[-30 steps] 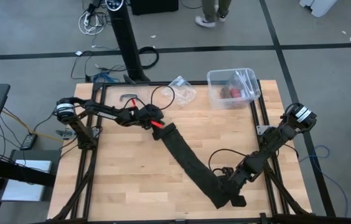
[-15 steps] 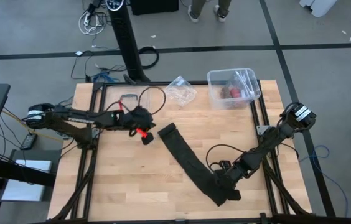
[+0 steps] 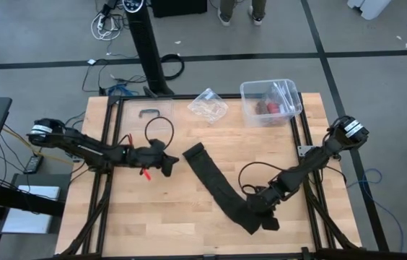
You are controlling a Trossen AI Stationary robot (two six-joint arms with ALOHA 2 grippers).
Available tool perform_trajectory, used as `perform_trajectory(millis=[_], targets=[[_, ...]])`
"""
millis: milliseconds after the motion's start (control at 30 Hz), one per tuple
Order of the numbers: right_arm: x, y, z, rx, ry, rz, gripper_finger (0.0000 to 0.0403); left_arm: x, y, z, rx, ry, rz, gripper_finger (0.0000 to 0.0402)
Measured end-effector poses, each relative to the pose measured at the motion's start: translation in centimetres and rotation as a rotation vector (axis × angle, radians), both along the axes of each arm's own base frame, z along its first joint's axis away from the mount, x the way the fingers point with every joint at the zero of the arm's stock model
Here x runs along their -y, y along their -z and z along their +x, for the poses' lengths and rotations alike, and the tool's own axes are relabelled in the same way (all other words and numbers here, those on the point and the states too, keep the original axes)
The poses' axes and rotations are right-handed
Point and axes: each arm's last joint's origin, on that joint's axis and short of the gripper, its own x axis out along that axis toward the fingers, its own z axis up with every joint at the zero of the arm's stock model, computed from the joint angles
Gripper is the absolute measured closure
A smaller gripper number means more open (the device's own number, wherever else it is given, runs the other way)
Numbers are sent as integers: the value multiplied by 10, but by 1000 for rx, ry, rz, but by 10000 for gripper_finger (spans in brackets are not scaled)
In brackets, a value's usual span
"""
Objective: Roll bandage
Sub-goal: Roll the black bandage
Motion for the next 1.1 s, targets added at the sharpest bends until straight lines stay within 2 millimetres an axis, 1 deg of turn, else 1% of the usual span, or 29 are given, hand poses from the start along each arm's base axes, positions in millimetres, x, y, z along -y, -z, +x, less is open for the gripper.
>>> perform_trajectory(millis=[100, 133, 200, 300, 400, 467, 533, 633, 733, 800, 900, 1100], targets=[[0, -14, -3, 70, 23, 6, 315, -1, 5, -4, -8, -50, 0, 396], [3, -19, -2, 114, 37, -17, 310, -1, 5, -4, -6, -62, -3, 396], [14, -28, 1, 211, 81, -91, 301, -1, 4, -4, 7, -79, -16, 396], [42, -43, 12, 372, 219, -270, 296, -1, 6, -4, 11, -116, -63, 396], [82, -51, 30, 462, 379, -421, 306, -1, 7, -4, 18, -147, -111, 396], [110, -53, 43, 504, 449, -471, 322, -1, 8, -4, 15, -162, -140, 396], [136, -50, 56, 538, 458, -491, 343, -1, 9, -4, 21, -176, -176, 392], [172, -41, 74, 594, 460, -434, 377, -1, 9, -4, 24, -175, -219, 376], [199, -26, 84, 609, 467, -391, 397, -1, 9, -2, 46, -170, -277, 350], [211, -16, 89, 606, 470, -379, 395, -2, 9, 1, 69, -177, -308, 332], [223, -2, 96, 606, 483, -372, 390, -6, 10, 5, 104, -189, -328, 306], [237, 13, 108, 594, 515, -379, 399, -10, 26, 12, 78, -214, -415, 276]])
